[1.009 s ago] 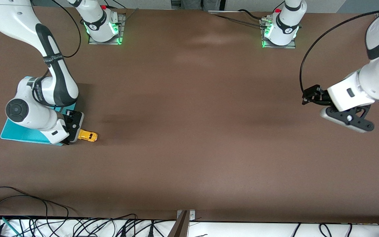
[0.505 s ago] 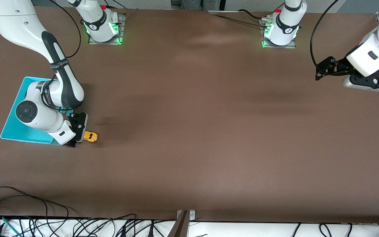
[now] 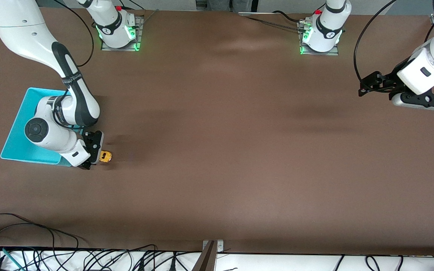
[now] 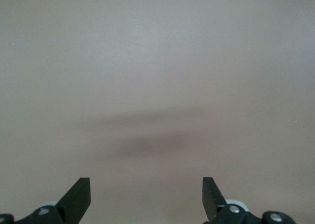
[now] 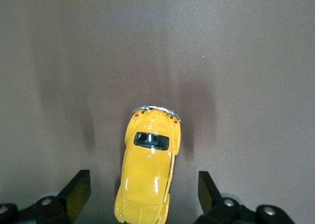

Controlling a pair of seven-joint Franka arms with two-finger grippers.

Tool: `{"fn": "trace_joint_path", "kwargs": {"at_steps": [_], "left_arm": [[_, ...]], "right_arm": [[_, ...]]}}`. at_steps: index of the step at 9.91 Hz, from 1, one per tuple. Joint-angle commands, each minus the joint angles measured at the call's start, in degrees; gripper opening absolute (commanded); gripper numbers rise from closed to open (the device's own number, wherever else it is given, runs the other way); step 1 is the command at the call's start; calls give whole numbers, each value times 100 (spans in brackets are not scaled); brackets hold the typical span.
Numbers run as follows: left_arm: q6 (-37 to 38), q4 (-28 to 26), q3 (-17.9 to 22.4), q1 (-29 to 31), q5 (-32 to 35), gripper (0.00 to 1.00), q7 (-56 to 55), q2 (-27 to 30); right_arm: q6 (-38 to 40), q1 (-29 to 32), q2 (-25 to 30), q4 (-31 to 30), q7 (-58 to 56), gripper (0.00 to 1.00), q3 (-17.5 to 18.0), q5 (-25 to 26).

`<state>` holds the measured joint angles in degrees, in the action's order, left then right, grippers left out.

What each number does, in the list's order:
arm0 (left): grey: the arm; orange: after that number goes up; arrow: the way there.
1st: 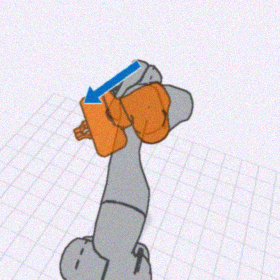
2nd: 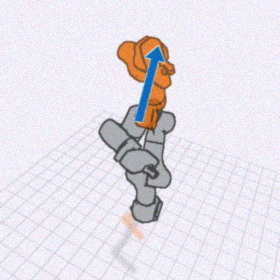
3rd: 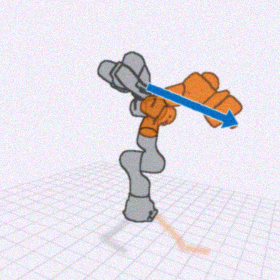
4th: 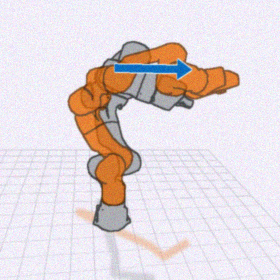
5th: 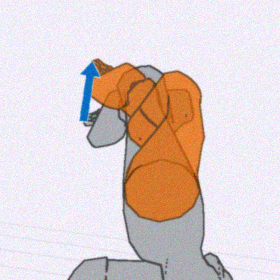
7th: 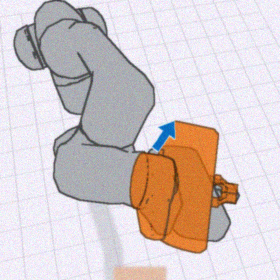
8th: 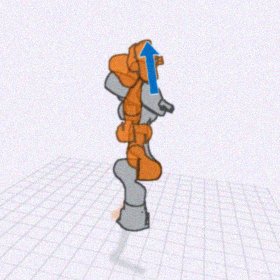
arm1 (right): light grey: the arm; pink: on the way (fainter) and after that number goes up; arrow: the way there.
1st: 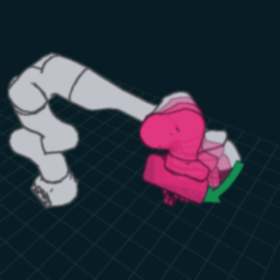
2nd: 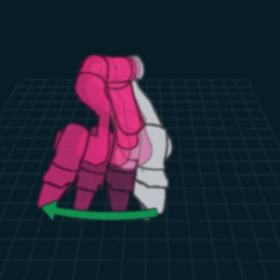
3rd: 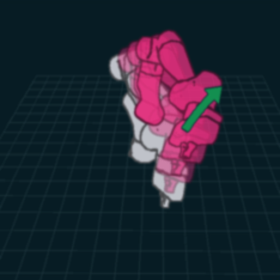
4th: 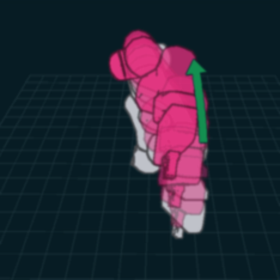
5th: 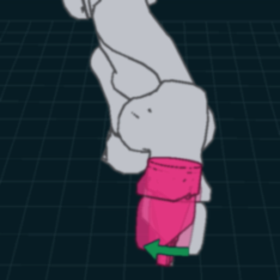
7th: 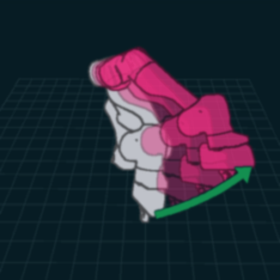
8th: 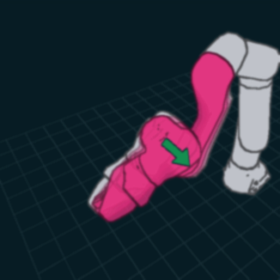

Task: Wind up and store yellow beetle car
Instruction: 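Grasp the yellow car with the right gripper and lift it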

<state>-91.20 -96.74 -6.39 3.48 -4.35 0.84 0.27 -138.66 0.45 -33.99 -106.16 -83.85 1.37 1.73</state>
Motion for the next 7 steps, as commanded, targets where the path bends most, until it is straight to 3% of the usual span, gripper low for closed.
{"fn": "trace_joint_path", "kwargs": {"at_steps": [1,2,3,7], "left_arm": [[-21,-12,-29,170,-224,100,-48,25],[-21,23,-73,135,-137,100,-32,17],[-3,15,-108,118,-41,100,-31,34],[102,49,-486,109,74,100,-339,34]], "right_arm": [[-144,52,-46,-18,-166,72,39,-182],[-144,34,-38,-18,-184,24,39,-182],[-135,34,-38,-18,-193,0,39,-182],[-22,17,180,148,-167,0,109,-182]]}}
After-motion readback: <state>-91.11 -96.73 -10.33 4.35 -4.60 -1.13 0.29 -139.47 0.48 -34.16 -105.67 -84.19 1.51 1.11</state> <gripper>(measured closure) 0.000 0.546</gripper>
